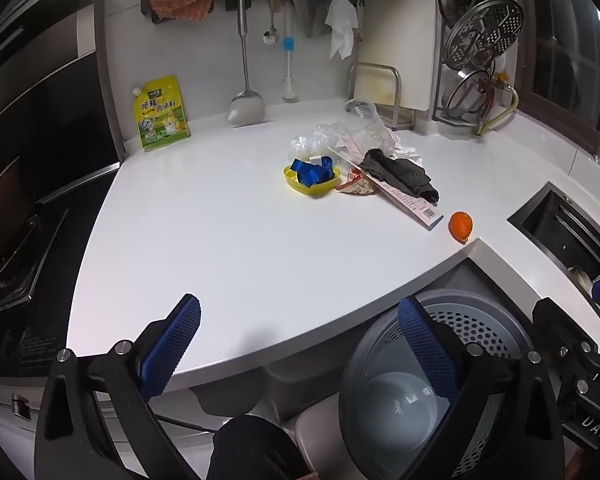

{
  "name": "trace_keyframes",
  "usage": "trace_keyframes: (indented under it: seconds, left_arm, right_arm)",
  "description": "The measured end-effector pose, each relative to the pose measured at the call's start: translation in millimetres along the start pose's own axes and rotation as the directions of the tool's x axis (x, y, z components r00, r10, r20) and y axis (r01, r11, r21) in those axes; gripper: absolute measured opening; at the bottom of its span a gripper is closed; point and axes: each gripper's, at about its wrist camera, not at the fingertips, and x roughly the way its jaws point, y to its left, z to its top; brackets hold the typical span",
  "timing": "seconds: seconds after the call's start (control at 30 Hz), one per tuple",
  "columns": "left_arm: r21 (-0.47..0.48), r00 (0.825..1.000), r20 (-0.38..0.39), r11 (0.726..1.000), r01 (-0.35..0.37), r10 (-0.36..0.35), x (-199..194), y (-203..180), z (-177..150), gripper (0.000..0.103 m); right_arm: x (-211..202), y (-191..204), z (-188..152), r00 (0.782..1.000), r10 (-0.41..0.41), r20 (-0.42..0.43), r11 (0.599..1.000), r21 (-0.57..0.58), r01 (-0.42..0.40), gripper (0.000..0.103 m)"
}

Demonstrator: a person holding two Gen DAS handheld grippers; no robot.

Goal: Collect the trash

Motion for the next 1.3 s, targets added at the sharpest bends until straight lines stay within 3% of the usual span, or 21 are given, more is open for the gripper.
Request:
trace_keyframes:
  seconds: [0.53,1.3]
  left_arm:
    - [0.016,1.0,0.001,1.0,0.001,-0.001,1,-8,-18,0.097]
    - [0.027,1.0,0.0,1.0,0.001,-0.001,-2,-12,-17,0.097]
  right_arm:
    - [0,-8,-14,1.0,0.011,-0.007,1.0,0.01,-0.011,0.094]
    - [-2,-13,-17,1.0,0.023,-0.001,0.999,0.022,-0.023,0.094]
